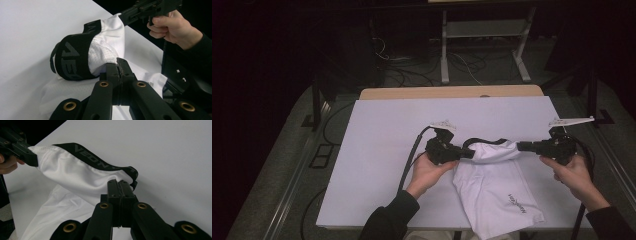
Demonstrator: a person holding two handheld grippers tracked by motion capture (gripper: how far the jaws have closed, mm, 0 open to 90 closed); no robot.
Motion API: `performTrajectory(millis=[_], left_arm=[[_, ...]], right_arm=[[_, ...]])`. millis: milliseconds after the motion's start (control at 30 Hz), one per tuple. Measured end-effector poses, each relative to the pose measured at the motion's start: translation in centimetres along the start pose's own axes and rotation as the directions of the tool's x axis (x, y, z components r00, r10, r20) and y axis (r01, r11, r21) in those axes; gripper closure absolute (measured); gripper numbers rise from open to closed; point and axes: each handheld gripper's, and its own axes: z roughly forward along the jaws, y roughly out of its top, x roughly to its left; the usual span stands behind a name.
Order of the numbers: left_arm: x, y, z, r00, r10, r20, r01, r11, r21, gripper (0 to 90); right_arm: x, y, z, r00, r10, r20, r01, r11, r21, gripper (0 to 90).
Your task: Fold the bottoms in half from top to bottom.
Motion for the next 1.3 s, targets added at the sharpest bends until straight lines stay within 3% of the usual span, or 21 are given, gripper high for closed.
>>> performTrajectory(millis=[1300], left_arm=[[-1.7, -4.1, 0.4, 0.9983, 0.032, 0.049, -0.034, 0.9986, 0.041, 88.5]], right_arm=[[1.3, -3.4, -0.4, 0.9994, -0.003, -0.036, 0.006, 0.997, 0.073, 87.8]])
